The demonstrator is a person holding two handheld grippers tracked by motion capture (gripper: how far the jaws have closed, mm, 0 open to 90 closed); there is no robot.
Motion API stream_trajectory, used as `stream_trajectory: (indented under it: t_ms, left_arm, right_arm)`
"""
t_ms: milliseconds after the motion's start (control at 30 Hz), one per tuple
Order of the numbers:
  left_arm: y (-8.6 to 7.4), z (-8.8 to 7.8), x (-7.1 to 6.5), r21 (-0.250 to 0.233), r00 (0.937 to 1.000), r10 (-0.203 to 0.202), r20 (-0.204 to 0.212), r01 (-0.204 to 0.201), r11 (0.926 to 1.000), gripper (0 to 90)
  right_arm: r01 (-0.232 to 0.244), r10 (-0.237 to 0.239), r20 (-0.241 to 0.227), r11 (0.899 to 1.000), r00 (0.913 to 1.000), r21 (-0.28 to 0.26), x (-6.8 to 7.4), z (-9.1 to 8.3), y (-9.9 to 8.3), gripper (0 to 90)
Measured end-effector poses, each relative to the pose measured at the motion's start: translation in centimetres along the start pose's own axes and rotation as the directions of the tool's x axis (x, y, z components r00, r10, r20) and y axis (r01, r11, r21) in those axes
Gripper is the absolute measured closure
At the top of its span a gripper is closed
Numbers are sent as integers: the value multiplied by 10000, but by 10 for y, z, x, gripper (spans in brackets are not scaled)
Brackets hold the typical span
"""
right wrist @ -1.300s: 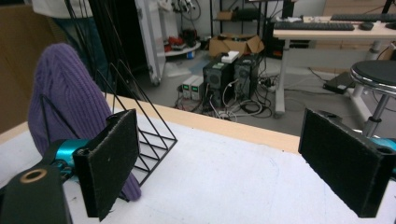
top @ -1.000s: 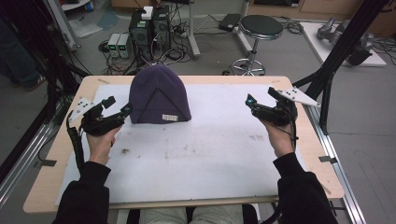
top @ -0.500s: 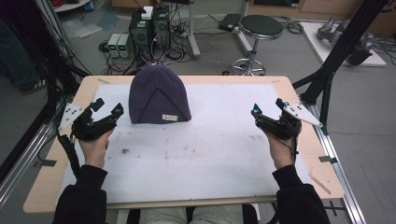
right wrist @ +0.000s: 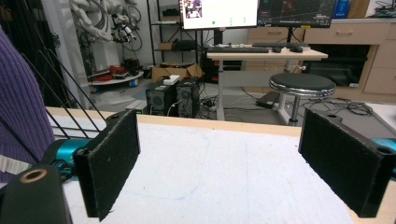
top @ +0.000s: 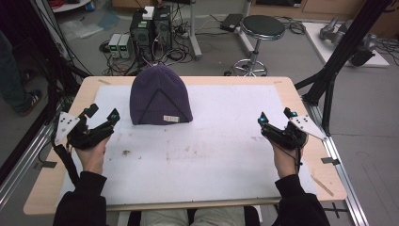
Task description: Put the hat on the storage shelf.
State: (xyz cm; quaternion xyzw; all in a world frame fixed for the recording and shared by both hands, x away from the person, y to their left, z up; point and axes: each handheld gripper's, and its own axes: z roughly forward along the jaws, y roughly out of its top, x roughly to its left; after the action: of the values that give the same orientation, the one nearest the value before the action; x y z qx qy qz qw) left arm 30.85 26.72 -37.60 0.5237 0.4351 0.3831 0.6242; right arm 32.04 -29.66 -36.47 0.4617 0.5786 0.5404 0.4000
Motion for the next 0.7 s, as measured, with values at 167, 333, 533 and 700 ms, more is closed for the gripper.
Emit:
stream_trajectory:
  t_ms: [167,333,533,700]
  left_arm:
    - [-8,-7,3,-40,9996,-50,-261,49,10000,194]
    - [-15,-16,6,-127,9991,-89,-412,84,9999,195]
    - [-24,-27,3,-161,9988,106,-469,-113,9998,193]
    - [-32,-31,2,-186,9990,13,-443,-22,9998,194]
  right_arm:
    - [-13,12,219,10000,9998,50,-3,-5,-7,119]
    - [57,-54,495,10000,9988,-47,-6,-12,-17,119]
    - [-50,50,821,10000,9966,-3,-9,-15,-32,119]
    - [132,-132,1028,9999,9946,4,-10,-16,-43,118]
